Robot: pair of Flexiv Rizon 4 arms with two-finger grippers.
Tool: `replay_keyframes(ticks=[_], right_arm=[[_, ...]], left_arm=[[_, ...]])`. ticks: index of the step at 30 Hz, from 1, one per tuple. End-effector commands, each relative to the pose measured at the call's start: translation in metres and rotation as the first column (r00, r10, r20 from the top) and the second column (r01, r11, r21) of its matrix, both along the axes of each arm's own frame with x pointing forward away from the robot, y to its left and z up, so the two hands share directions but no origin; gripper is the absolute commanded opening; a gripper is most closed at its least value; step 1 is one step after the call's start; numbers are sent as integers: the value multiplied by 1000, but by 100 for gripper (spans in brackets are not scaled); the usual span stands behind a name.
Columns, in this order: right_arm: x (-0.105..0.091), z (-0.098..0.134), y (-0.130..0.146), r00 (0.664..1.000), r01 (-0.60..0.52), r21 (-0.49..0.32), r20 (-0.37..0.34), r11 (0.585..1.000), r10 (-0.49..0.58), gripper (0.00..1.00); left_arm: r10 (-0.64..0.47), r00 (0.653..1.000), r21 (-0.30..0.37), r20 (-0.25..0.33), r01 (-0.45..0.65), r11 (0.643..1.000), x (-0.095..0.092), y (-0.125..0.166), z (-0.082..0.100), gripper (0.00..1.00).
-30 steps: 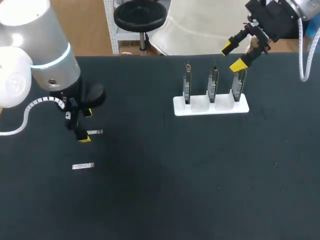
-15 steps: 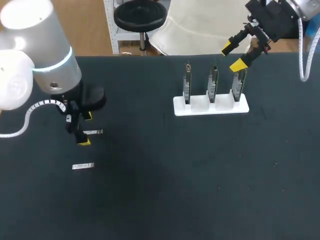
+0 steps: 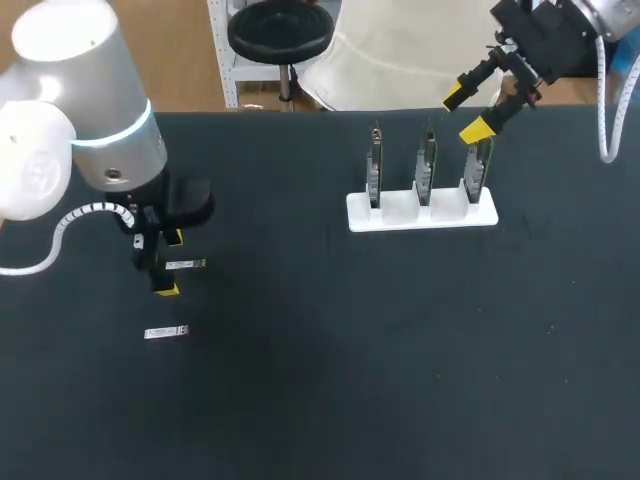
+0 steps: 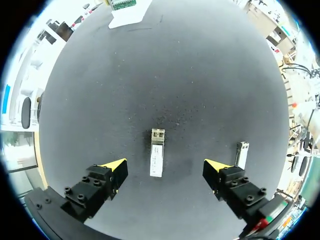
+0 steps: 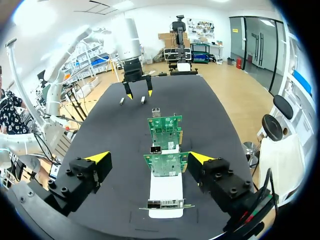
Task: Pick up the optical module with the left hand, and insert it into the network port with the right hand.
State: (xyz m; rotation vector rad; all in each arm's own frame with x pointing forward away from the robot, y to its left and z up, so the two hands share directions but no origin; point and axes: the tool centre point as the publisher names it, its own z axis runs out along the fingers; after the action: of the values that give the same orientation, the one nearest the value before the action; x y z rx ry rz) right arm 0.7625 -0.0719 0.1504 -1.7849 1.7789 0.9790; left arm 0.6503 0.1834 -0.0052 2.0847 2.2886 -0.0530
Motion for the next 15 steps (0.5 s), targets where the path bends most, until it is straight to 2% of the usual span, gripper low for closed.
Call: replay_keyframes(ticks=[1, 15], right_arm=[[-1, 0, 0, 1000, 2, 0, 2, 1000, -2, 100], [-1, 0, 0, 1000, 2, 0, 2, 1000, -2, 100]], left_arm=[[-4, 1000, 18, -11, 4, 1000, 1, -2, -2, 100], [10, 1000, 33, -24, -9, 999, -3, 1, -10, 100]])
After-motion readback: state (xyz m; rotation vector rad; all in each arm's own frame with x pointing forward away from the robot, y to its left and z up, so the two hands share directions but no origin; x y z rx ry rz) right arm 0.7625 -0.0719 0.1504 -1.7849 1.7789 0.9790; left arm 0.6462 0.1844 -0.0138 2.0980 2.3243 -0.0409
